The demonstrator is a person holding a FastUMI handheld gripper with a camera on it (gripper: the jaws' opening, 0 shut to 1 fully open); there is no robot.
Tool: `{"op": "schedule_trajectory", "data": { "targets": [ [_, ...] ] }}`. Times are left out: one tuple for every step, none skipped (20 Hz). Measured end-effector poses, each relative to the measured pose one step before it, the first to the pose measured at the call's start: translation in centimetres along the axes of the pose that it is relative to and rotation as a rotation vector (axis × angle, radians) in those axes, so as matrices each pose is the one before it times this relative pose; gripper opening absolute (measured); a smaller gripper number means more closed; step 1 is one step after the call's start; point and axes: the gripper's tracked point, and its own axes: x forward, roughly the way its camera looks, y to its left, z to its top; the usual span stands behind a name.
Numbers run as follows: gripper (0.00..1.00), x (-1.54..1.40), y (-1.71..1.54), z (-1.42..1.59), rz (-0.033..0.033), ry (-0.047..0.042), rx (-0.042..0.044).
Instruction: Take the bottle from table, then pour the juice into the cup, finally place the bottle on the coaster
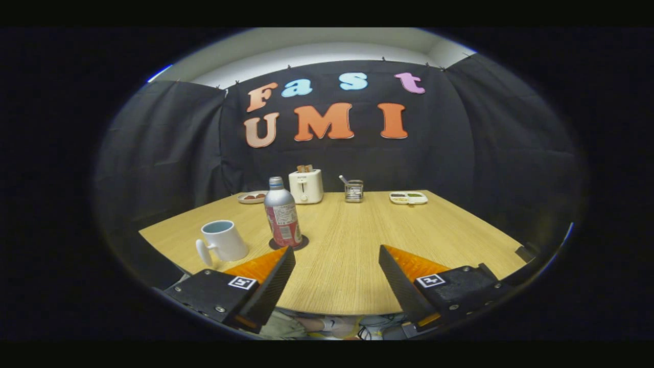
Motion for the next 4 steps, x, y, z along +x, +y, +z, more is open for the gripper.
{"op": "schedule_trajectory", "data": {
  "targets": [
    [0.98, -0.049, -0.336, 0.227, -0.00991, -0.00919, -0.00561],
    [0.98, -0.232, -0.262, -0.156, -0.00712, 0.00388, -0.00668],
    [0.98, -0.199, -0.154, -0.248, -0.00337, 0.00222, -0.00672],
    [0.98, -0.189, -0.187, -0.087, -0.00783, 0.00102, 0.00035]
  ]
}}
